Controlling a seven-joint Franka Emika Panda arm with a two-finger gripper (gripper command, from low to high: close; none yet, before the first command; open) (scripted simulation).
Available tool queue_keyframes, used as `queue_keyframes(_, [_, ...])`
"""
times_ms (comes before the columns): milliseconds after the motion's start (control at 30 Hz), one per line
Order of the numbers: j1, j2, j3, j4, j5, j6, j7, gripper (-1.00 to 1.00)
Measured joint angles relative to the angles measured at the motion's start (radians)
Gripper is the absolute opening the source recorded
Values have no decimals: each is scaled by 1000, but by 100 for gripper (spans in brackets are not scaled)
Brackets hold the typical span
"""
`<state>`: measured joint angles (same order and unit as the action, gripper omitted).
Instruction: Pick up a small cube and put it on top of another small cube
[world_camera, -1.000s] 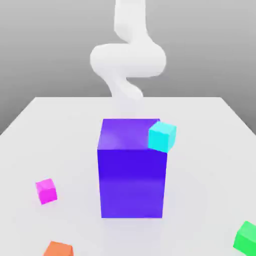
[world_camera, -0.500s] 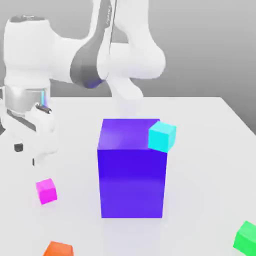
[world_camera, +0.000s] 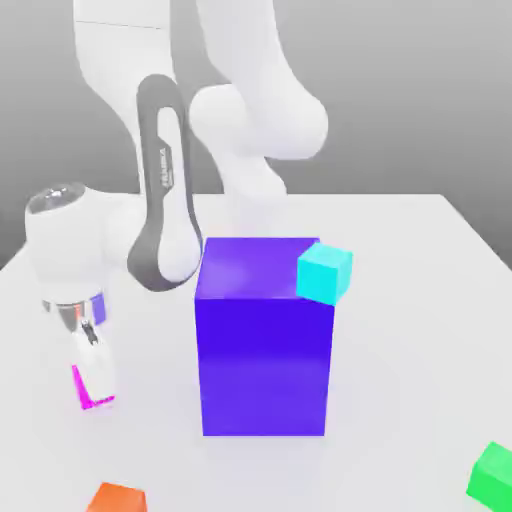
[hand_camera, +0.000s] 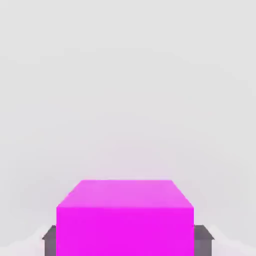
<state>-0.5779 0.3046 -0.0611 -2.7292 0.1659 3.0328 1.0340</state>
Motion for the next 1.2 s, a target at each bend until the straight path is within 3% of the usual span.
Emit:
queue_keyframes(133, [14, -51, -19, -10, -22, -41, 18, -100])
queue_keyframes(333, [69, -219, -68, -26, -157, -204, 112, -100])
queue_keyframes(733, [301, -184, 24, 184, -505, -499, 321, -100])
queue_keyframes(900, [468, -119, 120, 317, -634, -618, 499, -100])
queue_keyframes(1100, [657, -39, 234, 447, -697, -685, 707, -100])
queue_keyframes(1200, [730, -7, 284, 493, -675, -679, 789, -100])
